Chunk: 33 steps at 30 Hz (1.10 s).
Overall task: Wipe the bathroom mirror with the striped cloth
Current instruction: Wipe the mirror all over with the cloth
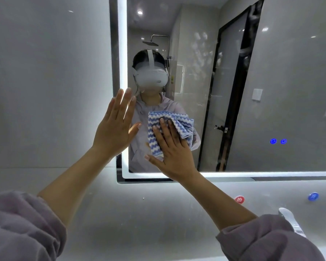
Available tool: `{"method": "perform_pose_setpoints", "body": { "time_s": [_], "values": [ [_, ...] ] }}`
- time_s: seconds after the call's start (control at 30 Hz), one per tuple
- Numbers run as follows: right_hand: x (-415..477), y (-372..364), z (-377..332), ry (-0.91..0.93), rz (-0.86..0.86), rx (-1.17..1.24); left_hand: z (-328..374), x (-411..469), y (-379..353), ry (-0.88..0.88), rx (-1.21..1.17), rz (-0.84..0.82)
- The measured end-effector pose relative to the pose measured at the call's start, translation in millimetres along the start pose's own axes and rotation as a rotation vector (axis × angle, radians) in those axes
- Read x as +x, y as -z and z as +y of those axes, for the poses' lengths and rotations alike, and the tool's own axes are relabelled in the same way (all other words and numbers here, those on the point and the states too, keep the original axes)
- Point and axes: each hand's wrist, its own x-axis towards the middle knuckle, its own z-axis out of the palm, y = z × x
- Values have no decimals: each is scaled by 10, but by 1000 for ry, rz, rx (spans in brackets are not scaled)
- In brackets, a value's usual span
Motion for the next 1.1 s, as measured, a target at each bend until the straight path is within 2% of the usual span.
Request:
{"method": "perform_pose_setpoints", "body": {
  "time_s": [0.3,0.43,0.67,0.9,1.1],
  "values": [
    [-672,-302,-182,54,-143,-35,4,-19,-4,-6,-53,53],
    [-629,-251,-165,73,-120,-21,-2,-11,1,-2,-61,54],
    [267,110,-81,-17,-28,-4,-11,-3,-42,-22,-73,80],
    [-196,-103,-219,39,-80,-105,5,0,-41,-25,-140,111],
    [-521,-312,-346,81,-92,-50,19,-3,-37,-8,-127,89]
  ]
}}
